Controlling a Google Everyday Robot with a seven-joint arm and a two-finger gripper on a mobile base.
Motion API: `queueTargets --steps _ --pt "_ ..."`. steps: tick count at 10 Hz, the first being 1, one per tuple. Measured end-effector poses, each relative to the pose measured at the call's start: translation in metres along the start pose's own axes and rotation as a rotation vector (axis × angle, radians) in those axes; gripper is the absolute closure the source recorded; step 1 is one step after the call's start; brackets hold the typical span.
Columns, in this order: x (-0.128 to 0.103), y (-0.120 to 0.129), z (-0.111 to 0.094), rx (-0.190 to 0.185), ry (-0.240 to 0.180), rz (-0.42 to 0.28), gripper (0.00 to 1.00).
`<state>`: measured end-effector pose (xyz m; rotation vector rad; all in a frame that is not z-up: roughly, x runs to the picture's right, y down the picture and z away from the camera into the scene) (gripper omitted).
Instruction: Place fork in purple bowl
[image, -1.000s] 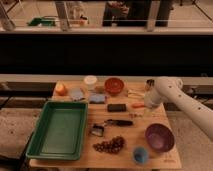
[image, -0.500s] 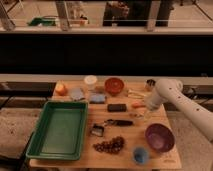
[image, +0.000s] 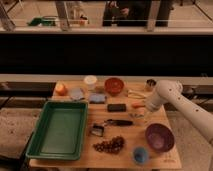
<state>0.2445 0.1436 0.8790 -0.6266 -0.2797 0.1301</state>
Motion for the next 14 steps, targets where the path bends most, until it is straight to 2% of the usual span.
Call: queueTargets --steps 2,10,12,13,14 --pt "0.002 0.000 0.002 0.003 -0.003 0.004 0.37" --pt "0.003 0.002 0.010 0.000 -0.017 0.003 0.39" --pt "0.002 0.001 0.012 -0.001 -0.021 -0.001 0.56" --pt "0.002 0.000 0.013 -0.001 -0.023 -0.003 0.61" --pt "0.002 0.000 0.013 -0.005 -0.024 -0.006 0.62"
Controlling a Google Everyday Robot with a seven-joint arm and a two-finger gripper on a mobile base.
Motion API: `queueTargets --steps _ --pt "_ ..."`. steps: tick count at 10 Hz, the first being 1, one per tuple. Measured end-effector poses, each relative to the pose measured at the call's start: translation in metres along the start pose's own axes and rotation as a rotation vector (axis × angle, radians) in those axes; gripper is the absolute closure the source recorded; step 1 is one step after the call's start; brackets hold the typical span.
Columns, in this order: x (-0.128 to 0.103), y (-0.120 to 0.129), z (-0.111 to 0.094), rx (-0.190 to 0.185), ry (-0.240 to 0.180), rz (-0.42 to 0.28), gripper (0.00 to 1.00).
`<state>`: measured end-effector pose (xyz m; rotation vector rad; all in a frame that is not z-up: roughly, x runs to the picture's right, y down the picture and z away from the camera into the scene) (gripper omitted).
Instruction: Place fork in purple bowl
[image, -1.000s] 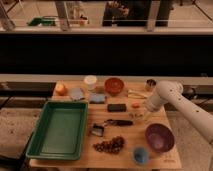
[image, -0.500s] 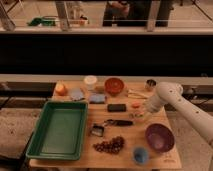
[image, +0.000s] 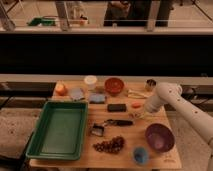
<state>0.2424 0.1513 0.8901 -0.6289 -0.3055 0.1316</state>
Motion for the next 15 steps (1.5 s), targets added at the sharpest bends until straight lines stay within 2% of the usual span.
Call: queueTargets --steps 4,15 --pt "-0.0004 -0.0006 0.0049 -0.022 -0.002 -0.009 0.62" --pt "0.0044 0.0049 0.0098 -0.043 -0.003 -0.016 0.64"
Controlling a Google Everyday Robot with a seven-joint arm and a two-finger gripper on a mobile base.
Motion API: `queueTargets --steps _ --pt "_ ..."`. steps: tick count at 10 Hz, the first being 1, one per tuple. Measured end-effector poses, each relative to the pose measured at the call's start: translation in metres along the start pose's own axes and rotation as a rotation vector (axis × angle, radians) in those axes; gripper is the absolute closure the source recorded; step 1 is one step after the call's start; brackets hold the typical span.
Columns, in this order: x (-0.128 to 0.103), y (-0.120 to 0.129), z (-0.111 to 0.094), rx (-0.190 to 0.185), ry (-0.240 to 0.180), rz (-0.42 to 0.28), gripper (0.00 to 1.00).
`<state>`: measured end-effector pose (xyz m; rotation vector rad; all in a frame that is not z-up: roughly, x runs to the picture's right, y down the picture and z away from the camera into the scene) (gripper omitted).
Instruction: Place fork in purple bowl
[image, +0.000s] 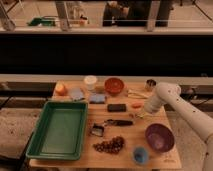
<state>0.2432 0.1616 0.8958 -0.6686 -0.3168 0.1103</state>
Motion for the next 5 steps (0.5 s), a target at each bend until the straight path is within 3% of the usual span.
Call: queueTargets --steps 3,5 --pt "0.0000 -0.0007 -0.0012 0.002 0.003 -0.003 0.92" --pt "-0.0003 -0.0020 -0.0028 0.008 0.011 -0.010 0.98"
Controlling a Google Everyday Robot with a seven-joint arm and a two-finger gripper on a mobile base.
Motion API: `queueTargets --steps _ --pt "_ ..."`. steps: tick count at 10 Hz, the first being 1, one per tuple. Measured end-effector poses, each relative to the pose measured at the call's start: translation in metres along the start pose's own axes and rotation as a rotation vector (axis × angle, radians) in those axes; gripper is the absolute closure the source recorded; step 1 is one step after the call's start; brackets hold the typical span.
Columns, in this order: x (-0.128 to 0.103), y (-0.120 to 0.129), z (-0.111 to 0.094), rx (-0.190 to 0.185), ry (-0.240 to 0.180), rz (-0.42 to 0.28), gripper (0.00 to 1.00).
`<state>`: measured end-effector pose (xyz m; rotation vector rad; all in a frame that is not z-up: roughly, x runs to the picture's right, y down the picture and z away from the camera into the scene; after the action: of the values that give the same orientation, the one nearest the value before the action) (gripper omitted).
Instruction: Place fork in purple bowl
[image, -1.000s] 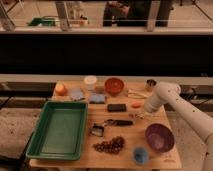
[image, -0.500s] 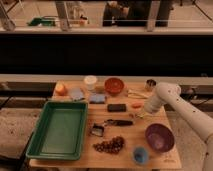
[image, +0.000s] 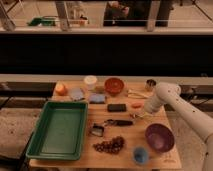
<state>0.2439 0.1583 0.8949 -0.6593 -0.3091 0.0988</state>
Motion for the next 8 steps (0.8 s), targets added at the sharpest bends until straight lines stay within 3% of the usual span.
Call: queueTargets --steps 2,6,8 --pt "-0.001 -0.002 -0.014 0.021 0.004 0.000 0.98" --pt "-0.003 -0.005 -0.062 0.072 0.065 -0.022 0.98" --pt "-0.004 -0.003 -0.080 0.072 0.085 -0.030 0.98"
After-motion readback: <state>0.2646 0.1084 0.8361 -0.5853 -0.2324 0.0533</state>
